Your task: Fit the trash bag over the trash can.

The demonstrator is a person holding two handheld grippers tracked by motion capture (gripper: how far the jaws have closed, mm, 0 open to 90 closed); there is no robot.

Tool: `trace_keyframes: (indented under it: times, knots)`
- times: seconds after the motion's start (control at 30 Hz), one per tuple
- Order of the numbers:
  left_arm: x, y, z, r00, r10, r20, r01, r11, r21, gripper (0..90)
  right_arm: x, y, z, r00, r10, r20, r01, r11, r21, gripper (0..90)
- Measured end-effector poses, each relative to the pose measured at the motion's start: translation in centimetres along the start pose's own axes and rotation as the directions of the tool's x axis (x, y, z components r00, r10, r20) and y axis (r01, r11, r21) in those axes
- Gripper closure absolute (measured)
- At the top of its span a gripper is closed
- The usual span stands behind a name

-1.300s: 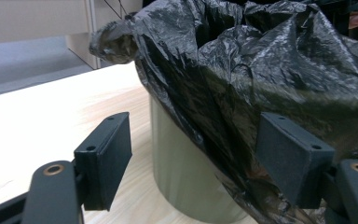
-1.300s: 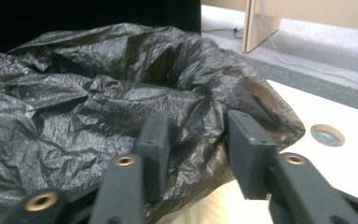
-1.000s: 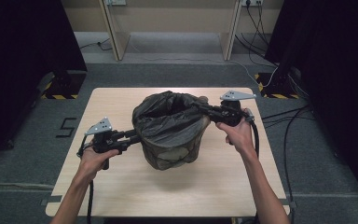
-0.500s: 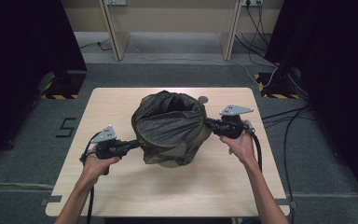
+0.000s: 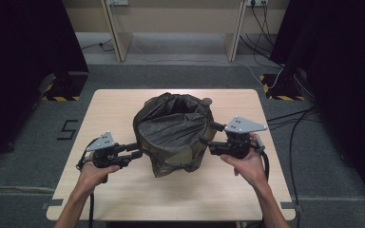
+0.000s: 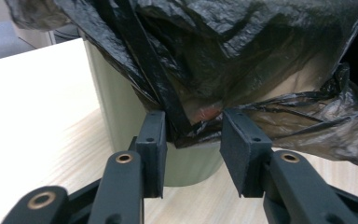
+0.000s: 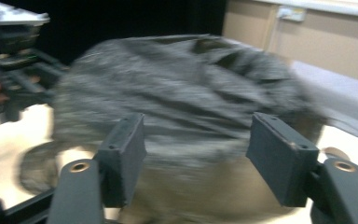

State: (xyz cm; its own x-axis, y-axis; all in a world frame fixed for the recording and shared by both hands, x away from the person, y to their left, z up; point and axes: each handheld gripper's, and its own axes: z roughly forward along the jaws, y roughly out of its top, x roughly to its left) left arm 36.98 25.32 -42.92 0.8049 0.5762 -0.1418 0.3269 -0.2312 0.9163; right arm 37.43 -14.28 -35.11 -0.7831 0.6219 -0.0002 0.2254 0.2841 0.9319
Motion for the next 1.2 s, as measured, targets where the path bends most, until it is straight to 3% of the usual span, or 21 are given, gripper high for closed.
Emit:
trace_keyframes:
  times: [0.03,0.13,0.27,0.3,0.43,0.53,0.7,0.83,0.87,0.9,0.93,0.97,1.0,1.17,1.2]
  knots:
    - [-0.1,-0.1,0.1,1.0000,0.000,0.006,0.000,1.0000,0.000,61.3,0.5,0.0,0.2,1.0000,0.000,-0.003,0.000,1.000,0.015,33.7]
    - [-0.4,-0.2,0.1,0.9999,0.006,0.013,-0.006,1.0000,0.002,61.8,1.2,-0.1,1.3,0.9979,0.020,0.061,-0.025,0.997,0.071,31.5]
    - [-0.8,-0.3,0.1,0.9994,0.017,0.029,-0.017,0.9999,0.000,62.7,0.9,-0.4,1.3,0.9981,0.050,0.038,-0.053,0.995,0.083,41.5]
    - [-1.0,-0.3,0.1,0.9991,0.021,0.036,-0.021,0.9998,-0.002,63.3,0.9,-0.8,1.2,0.9988,0.046,0.018,-0.047,0.994,0.095,52.0]
    - [-1.4,-0.2,0.3,0.9984,0.029,0.048,-0.028,0.9996,-0.009,65.6,1.0,-1.6,1.1,0.9994,-0.024,0.026,0.020,0.991,0.135,75.9]
    - [-1.8,-0.2,0.5,0.9976,0.034,0.061,-0.033,0.9994,-0.007,67.8,1.0,-2.2,1.2,0.9990,-0.044,0.002,0.043,0.990,0.137,90.0]
    - [-2.7,-0.4,0.5,0.9975,0.025,0.067,-0.025,0.9997,-0.009,63.4,1.1,-2.7,1.1,0.9987,-0.050,-0.011,0.051,0.990,0.132,90.0]
    - [-4.0,-0.4,0.5,0.9981,0.009,0.061,-0.009,0.9999,-0.012,50.7,1.9,-2.0,0.1,0.9977,-0.059,0.034,0.057,0.997,0.053,58.3]
    - [-4.0,-0.4,0.5,0.9981,0.009,0.061,-0.009,0.9999,-0.012,48.0,1.9,-2.0,0.1,0.9977,-0.059,0.034,0.057,0.997,0.053,58.3]
    - [-4.6,-0.3,0.6,0.9989,0.003,0.046,-0.002,1.0000,-0.002,44.1,2.2,-0.9,-0.2,0.9979,-0.052,0.037,0.051,0.998,0.029,44.2]
    - [-4.6,-0.3,0.6,0.9989,0.003,0.046,-0.002,1.0000,-0.002,41.5,2.2,-0.9,-0.2,0.9979,-0.052,0.037,0.051,0.998,0.029,44.2]
    - [-5.2,-0.3,0.8,0.9991,-0.012,0.041,0.012,0.9999,0.004,39.3,2.3,0.3,-0.1,0.9977,-0.061,0.030,0.061,0.998,0.003,35.9]
    - [-5.4,-0.3,0.9,0.9988,-0.028,0.040,0.028,0.9996,0.007,36.9,2.4,0.8,0.1,0.9977,-0.065,0.021,0.065,0.998,0.001,33.3]
    - [-6.1,-0.9,1.7,0.9980,-0.048,0.040,0.047,0.9982,0.038,29.7,4.6,1.7,2.4,0.9895,-0.126,-0.070,0.129,0.991,0.036,23.7]
    - [-6.1,-0.9,1.7,0.9980,-0.048,0.040,0.047,0.9982,0.038,29.8,4.6,1.7,2.4,0.9895,-0.126,-0.070,0.129,0.991,0.036,23.7]
